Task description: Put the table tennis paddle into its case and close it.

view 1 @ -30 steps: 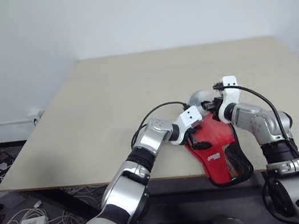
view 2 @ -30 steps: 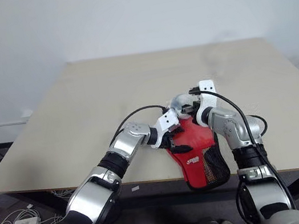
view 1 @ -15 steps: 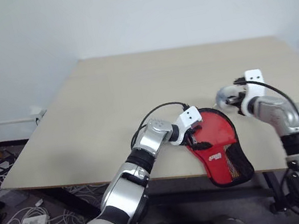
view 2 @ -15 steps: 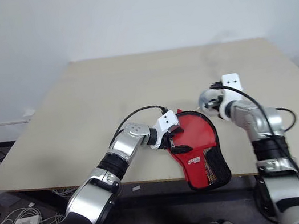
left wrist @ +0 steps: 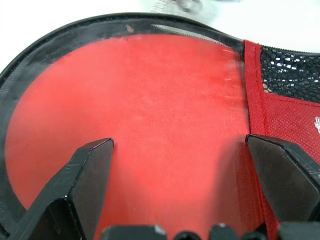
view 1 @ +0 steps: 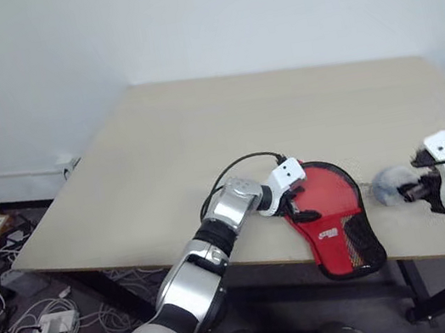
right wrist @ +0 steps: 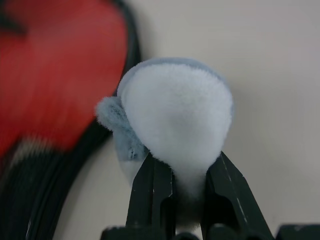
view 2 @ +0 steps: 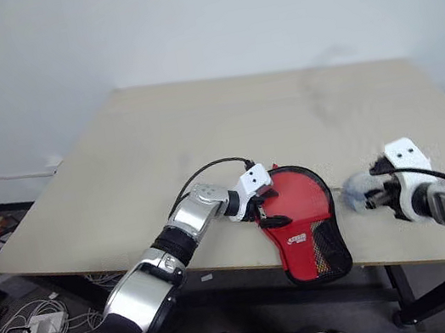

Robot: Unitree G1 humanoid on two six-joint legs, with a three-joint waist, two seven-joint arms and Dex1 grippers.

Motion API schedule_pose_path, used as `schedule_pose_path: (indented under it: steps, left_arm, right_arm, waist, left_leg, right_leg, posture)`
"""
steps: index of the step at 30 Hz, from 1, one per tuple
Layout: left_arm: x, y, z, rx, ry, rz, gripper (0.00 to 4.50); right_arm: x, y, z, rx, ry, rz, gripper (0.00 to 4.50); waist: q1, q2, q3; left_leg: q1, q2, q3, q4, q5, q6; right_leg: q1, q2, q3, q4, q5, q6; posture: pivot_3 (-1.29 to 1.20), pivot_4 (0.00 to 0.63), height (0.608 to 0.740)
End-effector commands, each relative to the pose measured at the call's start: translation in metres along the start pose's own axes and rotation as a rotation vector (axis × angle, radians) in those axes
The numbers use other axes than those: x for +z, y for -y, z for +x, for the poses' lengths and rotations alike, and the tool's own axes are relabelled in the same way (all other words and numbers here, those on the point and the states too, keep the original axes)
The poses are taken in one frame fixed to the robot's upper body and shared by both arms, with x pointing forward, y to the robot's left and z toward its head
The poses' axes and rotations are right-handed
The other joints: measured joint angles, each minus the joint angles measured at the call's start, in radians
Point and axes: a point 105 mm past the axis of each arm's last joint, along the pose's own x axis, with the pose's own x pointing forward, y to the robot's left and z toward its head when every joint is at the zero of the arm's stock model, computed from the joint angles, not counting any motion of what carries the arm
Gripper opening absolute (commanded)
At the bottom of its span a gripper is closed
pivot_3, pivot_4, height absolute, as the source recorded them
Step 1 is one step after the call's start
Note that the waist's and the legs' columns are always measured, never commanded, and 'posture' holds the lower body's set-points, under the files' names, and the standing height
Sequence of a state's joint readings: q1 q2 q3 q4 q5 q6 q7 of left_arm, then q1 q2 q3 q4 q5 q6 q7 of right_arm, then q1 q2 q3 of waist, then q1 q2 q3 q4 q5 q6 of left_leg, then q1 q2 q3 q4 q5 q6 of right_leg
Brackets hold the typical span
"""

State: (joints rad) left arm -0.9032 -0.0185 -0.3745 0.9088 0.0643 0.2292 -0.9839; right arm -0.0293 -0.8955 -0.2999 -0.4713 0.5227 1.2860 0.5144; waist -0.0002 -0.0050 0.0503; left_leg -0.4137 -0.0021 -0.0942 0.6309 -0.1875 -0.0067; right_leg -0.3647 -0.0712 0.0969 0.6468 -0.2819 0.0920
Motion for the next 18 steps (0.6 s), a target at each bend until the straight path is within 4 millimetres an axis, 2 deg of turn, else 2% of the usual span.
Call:
schedule_pose_path:
  steps: [1,6,9,15,18]
  left_arm:
    - [-0.035,0.001,0.002,0.012,-0.114,-0.116,4.50]
    - [-0.033,0.005,0.005,-0.008,-0.110,-0.126,4.50]
    - [-0.033,0.008,0.006,-0.025,-0.110,-0.127,4.50]
    - [-0.028,0.011,0.011,-0.041,-0.105,-0.127,4.50]
    - [-0.024,0.012,0.013,-0.048,-0.099,-0.122,4.50]
  right_arm:
    - [-0.007,-0.008,-0.021,0.011,-0.023,-0.124,0.17]
    - [-0.033,-0.026,-0.041,0.085,-0.105,-0.303,0.17]
    - [-0.039,-0.033,-0.055,0.123,-0.108,-0.348,0.17]
    - [-0.072,-0.037,-0.083,0.151,-0.239,-0.453,0.16]
    - [-0.078,-0.043,-0.094,0.190,-0.246,-0.449,0.14]
  waist:
    - [0.003,-0.002,0.001]
    - [0.004,-0.003,0.001]
    - [0.003,-0.005,0.001]
    - [0.012,-0.008,0.000]
    - [0.010,-0.009,-0.001]
  left_leg:
    - [0.001,0.000,0.000,0.000,0.000,0.000]
    - [0.003,0.000,0.000,0.001,-0.004,-0.005]
    - [0.003,-0.001,-0.001,0.001,-0.004,-0.005]
    - [0.002,-0.002,-0.001,0.002,-0.006,-0.004]
    - [0.003,-0.002,0.000,0.003,-0.007,-0.005]
  right_leg:
    - [0.001,0.000,0.000,-0.001,-0.001,-0.001]
    - [0.006,-0.001,-0.002,-0.005,-0.001,-0.002]
    - [0.007,-0.002,-0.003,-0.006,-0.001,-0.001]
    - [0.007,-0.003,-0.004,-0.006,-0.003,0.001]
    - [0.008,-0.005,-0.004,-0.006,-0.003,0.001]
  posture:
    - [0.00,0.000,0.740]
    - [0.00,0.000,0.740]
    - [0.00,0.000,0.740]
    - [0.00,0.000,0.740]
    - [0.00,0.000,0.740]
